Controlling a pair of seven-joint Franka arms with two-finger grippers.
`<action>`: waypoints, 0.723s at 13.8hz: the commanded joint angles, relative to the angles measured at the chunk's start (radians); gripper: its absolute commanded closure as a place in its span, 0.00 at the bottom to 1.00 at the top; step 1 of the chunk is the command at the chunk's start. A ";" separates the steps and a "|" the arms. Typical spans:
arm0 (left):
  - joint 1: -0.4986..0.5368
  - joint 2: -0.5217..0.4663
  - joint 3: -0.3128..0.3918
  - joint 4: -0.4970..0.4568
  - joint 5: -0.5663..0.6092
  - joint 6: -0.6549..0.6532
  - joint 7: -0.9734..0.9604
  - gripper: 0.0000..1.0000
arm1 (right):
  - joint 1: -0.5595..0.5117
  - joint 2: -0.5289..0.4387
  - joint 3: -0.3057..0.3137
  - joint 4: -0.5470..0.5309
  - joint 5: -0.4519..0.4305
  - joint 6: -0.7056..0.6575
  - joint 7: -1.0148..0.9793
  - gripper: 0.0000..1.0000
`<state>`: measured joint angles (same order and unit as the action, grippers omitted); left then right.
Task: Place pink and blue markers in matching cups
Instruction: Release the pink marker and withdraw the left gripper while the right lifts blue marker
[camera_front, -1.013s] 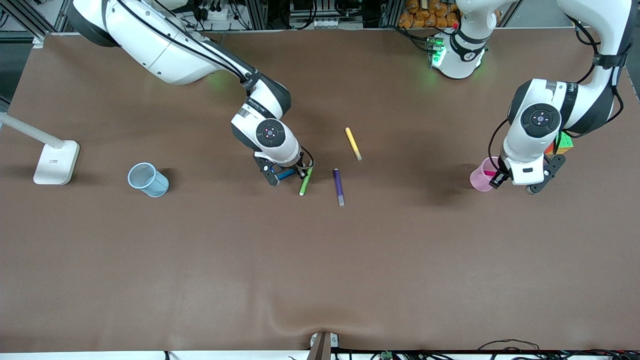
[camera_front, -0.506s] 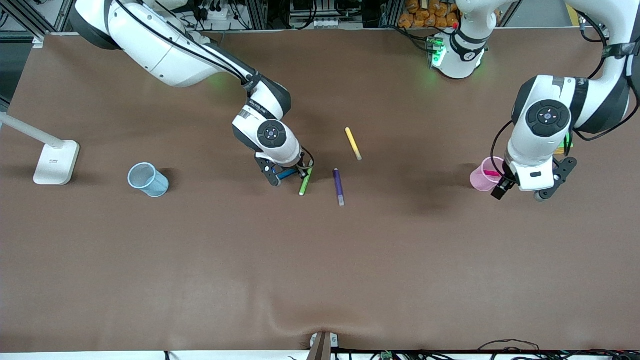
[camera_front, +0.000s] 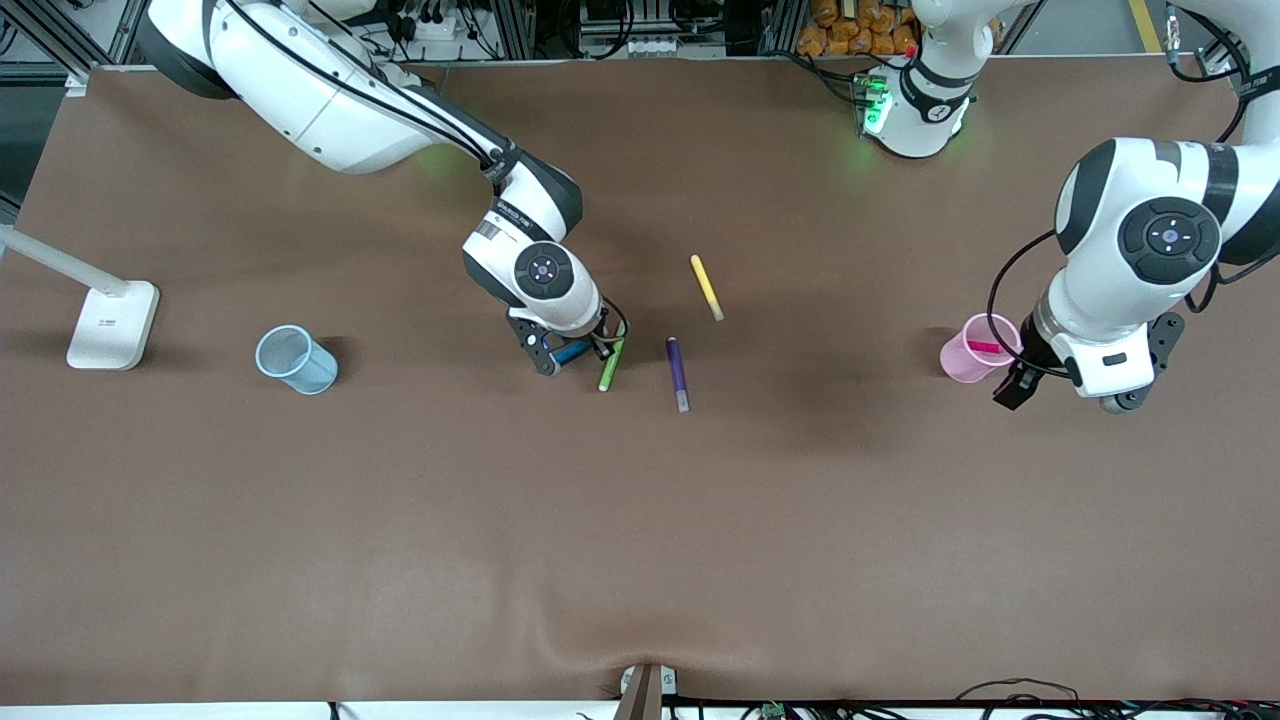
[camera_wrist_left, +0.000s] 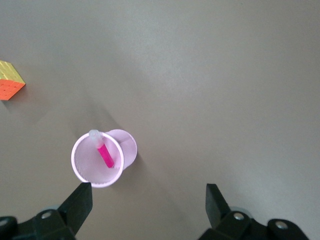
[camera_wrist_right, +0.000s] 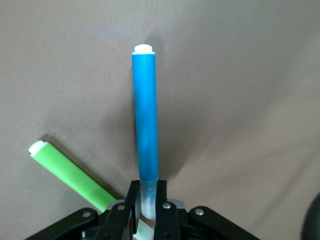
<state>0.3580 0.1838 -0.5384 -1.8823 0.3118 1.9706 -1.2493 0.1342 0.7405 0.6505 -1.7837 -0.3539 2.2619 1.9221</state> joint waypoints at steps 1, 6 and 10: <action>-0.002 0.016 -0.029 0.090 -0.016 -0.090 -0.010 0.00 | -0.033 -0.009 0.043 0.072 -0.005 -0.145 0.018 1.00; -0.001 0.011 -0.060 0.208 -0.068 -0.220 0.115 0.00 | -0.067 -0.039 0.070 0.128 0.053 -0.255 -0.010 1.00; 0.013 -0.006 -0.058 0.325 -0.128 -0.384 0.382 0.00 | -0.094 -0.052 0.055 0.271 0.206 -0.505 -0.196 1.00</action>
<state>0.3598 0.1830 -0.5924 -1.6227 0.2175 1.6679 -0.9856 0.0699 0.7035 0.7015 -1.5666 -0.2080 1.8568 1.8085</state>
